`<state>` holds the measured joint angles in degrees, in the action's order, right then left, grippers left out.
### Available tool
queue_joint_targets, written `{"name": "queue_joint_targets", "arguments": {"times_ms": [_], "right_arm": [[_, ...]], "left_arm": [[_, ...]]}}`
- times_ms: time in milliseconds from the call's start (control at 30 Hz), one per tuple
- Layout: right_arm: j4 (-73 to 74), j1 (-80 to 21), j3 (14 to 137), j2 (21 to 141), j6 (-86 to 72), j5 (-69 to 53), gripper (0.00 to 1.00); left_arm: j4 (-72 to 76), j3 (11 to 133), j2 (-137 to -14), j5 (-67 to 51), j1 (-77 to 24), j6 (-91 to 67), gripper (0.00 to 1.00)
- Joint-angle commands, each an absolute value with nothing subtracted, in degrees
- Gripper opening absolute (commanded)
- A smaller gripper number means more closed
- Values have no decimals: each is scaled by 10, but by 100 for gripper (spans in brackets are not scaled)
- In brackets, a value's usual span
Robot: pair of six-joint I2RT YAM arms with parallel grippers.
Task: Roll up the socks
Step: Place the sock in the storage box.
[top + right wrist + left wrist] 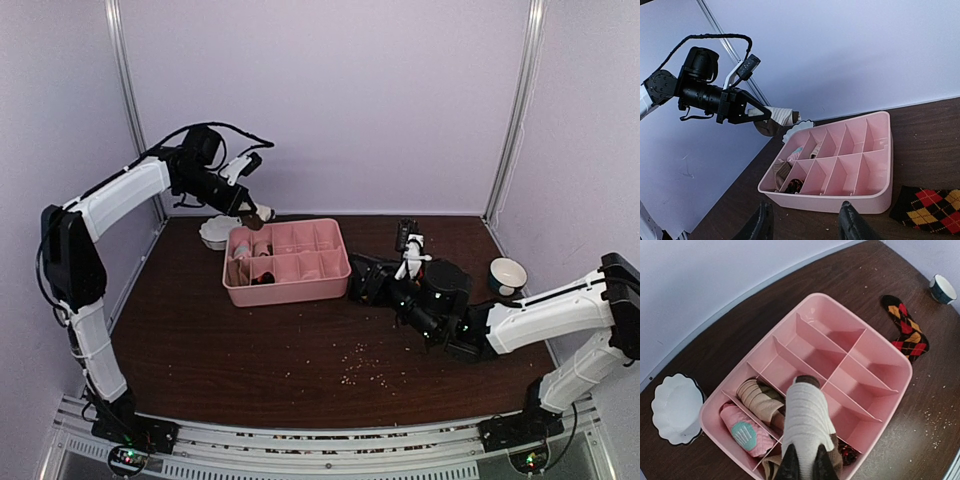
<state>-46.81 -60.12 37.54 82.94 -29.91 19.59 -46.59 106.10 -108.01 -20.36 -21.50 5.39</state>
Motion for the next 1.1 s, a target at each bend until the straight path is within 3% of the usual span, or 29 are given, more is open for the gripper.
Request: {"name": "queue_joint_targets", "arguments": {"times_ms": [0, 233, 533, 1067], "right_arm": [[-418, -599, 354, 820, -307, 224, 42], [-420, -599, 331, 815, -335, 221, 38], [-434, -599, 298, 794, -347, 225, 35], [-470, -599, 279, 820, -396, 198, 30]], "left_arm": [[-499, 1138, -1140, -134, -248, 79, 0], [-541, 1271, -1253, -62, -275, 65, 0], [-570, 1324, -1340, -5, -277, 21, 0], [-560, 1391, -1425, -5, -283, -5, 0]]}}
